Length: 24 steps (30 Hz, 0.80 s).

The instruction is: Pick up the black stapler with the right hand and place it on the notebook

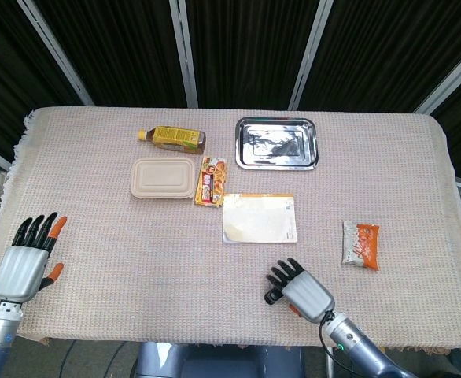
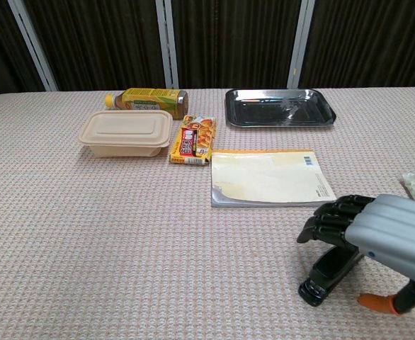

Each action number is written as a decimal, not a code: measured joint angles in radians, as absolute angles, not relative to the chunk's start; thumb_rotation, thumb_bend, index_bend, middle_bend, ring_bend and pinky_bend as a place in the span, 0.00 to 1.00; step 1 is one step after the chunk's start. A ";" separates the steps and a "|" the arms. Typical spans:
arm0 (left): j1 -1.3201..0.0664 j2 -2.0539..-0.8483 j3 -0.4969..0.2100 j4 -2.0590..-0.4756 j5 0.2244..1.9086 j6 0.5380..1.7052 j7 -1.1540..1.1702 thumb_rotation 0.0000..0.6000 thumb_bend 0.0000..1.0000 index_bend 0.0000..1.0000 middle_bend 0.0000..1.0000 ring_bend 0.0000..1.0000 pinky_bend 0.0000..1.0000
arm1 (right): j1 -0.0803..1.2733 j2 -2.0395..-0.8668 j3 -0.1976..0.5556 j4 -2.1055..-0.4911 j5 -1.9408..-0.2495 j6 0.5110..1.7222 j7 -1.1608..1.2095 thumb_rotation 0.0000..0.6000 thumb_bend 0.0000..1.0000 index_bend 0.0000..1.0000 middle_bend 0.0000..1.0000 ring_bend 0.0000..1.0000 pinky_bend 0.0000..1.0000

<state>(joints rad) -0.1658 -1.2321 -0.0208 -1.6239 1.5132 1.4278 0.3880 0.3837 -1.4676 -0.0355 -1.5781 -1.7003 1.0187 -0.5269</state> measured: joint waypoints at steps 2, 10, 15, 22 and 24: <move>-0.166 -1.234 -0.021 -1.624 1.511 1.426 0.390 1.00 0.30 0.00 0.00 0.00 0.07 | 0.393 -1.472 -0.035 -1.569 -1.698 1.012 -0.520 1.00 0.30 0.25 0.21 0.17 0.24; -0.173 -1.237 -0.026 -1.623 1.494 1.411 0.398 1.00 0.30 0.00 0.00 0.00 0.07 | 0.425 -1.493 -0.039 -1.521 -1.710 1.012 -0.498 1.00 0.47 0.50 0.36 0.38 0.50; -0.172 -1.237 -0.027 -1.623 1.493 1.415 0.399 1.00 0.30 0.00 0.00 0.00 0.07 | 0.441 -1.509 -0.043 -1.490 -1.698 0.993 -0.487 1.00 0.52 0.57 0.41 0.45 0.56; -0.173 -1.237 -0.025 -1.622 1.491 1.411 0.399 1.00 0.30 0.00 0.00 0.00 0.07 | 0.452 -1.517 -0.051 -1.478 -1.700 1.000 -0.488 1.00 0.56 0.68 0.49 0.54 0.65; -0.175 -1.237 -0.025 -1.622 1.491 1.409 0.399 1.00 0.30 0.00 0.00 0.00 0.07 | 0.452 -1.512 -0.051 -1.488 -1.700 1.007 -0.499 1.00 0.56 0.69 0.49 0.55 0.66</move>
